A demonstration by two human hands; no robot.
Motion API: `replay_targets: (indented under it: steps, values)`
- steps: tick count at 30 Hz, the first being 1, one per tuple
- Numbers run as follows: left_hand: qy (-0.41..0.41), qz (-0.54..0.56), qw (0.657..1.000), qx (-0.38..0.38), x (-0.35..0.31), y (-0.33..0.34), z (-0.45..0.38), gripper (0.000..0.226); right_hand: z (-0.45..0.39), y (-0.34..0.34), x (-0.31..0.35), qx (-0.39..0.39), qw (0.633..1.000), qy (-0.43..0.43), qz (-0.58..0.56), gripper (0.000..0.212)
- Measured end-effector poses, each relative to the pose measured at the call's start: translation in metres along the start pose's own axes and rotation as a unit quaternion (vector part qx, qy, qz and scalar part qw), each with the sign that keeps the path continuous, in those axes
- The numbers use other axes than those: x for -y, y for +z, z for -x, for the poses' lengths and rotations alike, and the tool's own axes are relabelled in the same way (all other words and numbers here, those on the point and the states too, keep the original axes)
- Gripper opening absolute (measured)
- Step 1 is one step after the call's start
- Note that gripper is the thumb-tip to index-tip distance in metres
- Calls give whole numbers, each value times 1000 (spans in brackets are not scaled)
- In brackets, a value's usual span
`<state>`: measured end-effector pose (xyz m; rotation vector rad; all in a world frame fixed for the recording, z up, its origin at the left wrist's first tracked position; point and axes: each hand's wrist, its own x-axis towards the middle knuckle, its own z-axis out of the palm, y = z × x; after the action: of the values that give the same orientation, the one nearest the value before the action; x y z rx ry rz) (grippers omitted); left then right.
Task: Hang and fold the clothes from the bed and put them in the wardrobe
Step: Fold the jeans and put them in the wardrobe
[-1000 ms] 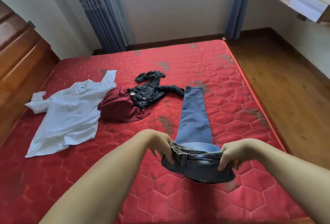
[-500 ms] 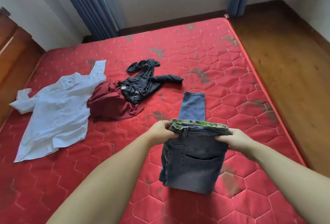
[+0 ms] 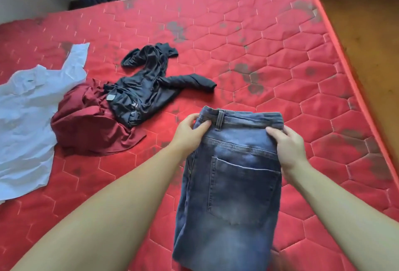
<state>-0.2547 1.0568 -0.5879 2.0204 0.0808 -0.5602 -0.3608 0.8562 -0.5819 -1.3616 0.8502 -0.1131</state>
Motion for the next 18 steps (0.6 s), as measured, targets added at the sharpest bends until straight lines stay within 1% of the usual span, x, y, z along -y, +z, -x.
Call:
replay_targets:
  steps: [1,2,3,4,5,6,8,10,13,16,18]
  values:
    - [0,16,1000,-19,4,4,-20,35,-20,6,-3,-5,1000,-9,5,9]
    - [-15,24,999,-31,10,8,-38,46,-41,11,-11,-12,999,-15,33,12]
    - [-45,21,998,-31,21,14,-53,56,-60,13,-25,-19,995,-4,97,23]
    - [-88,-7,996,-19,35,20,-62,63,-72,15,-42,-29,984,28,176,37]
    - [-123,-47,991,0,54,27,-65,66,-78,14,-62,-28,968,64,242,47]
    - [-134,-87,987,12,76,35,-64,65,-76,14,-84,-12,954,84,289,50]
    - [-92,-165,982,5,118,46,-58,54,-64,15,-122,13,930,60,361,39]
    - [-53,-172,984,-16,138,51,-53,53,-56,16,-146,-3,910,21,413,32]
    - [-30,-109,993,-27,139,48,-51,51,-58,21,-152,-42,900,3,433,37]
    - [-47,-72,996,-32,138,43,-48,50,-63,22,-155,-53,908,-3,415,41]
    - [-51,-37,997,-53,141,41,-39,44,-63,17,-157,-44,918,-11,394,43]
